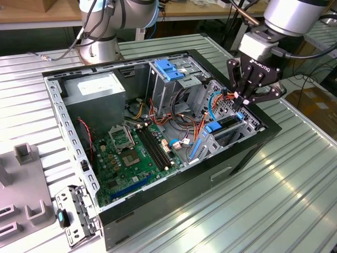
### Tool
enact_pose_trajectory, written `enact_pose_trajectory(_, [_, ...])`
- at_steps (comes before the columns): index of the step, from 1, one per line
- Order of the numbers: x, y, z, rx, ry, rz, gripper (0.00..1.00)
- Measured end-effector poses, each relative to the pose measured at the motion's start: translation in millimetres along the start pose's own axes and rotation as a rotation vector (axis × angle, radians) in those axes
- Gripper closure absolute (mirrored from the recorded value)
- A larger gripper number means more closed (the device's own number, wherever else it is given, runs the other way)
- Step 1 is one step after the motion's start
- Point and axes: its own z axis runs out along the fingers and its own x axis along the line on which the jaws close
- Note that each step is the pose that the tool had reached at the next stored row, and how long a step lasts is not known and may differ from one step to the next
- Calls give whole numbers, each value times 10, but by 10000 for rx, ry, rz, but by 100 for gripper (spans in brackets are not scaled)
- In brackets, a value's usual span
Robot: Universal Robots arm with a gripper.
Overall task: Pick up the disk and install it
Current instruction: 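Insert the first disk wire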
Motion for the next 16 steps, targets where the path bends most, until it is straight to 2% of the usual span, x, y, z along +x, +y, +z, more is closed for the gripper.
enact_pose_trajectory(7, [1, -8, 0, 13, 0, -333, 89])
enact_pose_trajectory(16, [1, -8, 0, 41, 1, -1027, 89])
